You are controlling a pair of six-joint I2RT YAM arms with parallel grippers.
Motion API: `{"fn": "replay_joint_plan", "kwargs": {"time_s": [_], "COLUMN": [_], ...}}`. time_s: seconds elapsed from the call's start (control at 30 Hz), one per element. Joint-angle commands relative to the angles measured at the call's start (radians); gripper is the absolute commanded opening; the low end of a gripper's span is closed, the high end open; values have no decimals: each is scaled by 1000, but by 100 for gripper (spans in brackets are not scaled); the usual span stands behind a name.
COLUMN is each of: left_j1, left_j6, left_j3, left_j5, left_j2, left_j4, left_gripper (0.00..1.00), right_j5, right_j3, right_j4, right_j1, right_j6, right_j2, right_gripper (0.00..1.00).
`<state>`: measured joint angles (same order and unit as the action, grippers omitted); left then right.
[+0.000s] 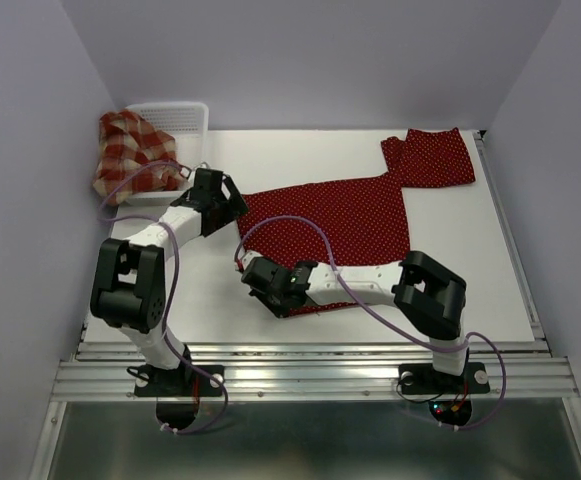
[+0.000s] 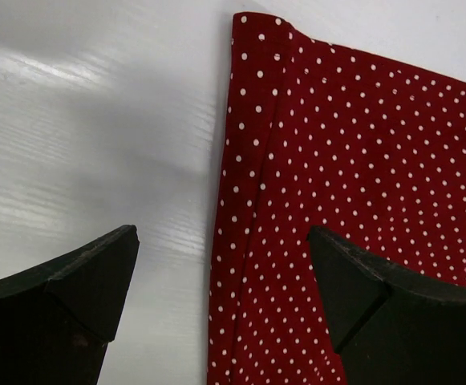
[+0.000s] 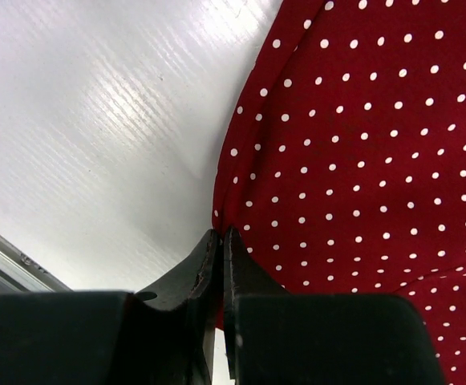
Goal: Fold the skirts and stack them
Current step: Fold the skirt
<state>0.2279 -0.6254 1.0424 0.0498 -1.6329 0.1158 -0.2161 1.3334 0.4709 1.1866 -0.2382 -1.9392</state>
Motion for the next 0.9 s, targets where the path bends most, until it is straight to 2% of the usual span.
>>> {"fn": "replay_joint_plan", "kwargs": {"time_s": [0.0, 0.2, 0.4, 0.47, 0.67, 0.7, 0.73, 0.8, 0.83, 0.87], "left_j1": [-2, -2, -4, -4, -4, -2, -2, -4, -4, -4], "left_j6": [10, 19, 23, 29, 4, 4, 4, 4, 4, 3], "left_j3": [89, 169, 229, 241, 243, 243, 243, 251, 254, 257], "left_j5": [30, 38, 70, 71, 94, 94, 97, 107, 107, 105], "left_j2": [-56, -186, -266, -284, -331, -338, -340, -349, -349, -349], "left_j4": [-67, -97, -97, -94, -82, -84, -84, -79, -77, -74], "left_gripper": [99, 97, 84, 74, 52, 46, 33, 19, 0, 0], "right_j5": [35, 37, 43, 43, 50, 53, 54, 57, 60, 67], "right_j3": [-10, -23, -42, -42, -48, -48, -48, -50, -51, -53], "right_j4": [-52, -54, -55, -58, -67, -67, -67, -69, -68, -67], "right_j1": [10, 1, 1, -8, -8, -8, -8, -8, -8, -8], "right_j6": [4, 8, 10, 10, -1, -3, -6, -9, -12, -13], "right_j2": [52, 59, 65, 66, 69, 68, 66, 71, 72, 75], "right_gripper": [4, 4, 4, 4, 4, 4, 4, 4, 4, 4]}}
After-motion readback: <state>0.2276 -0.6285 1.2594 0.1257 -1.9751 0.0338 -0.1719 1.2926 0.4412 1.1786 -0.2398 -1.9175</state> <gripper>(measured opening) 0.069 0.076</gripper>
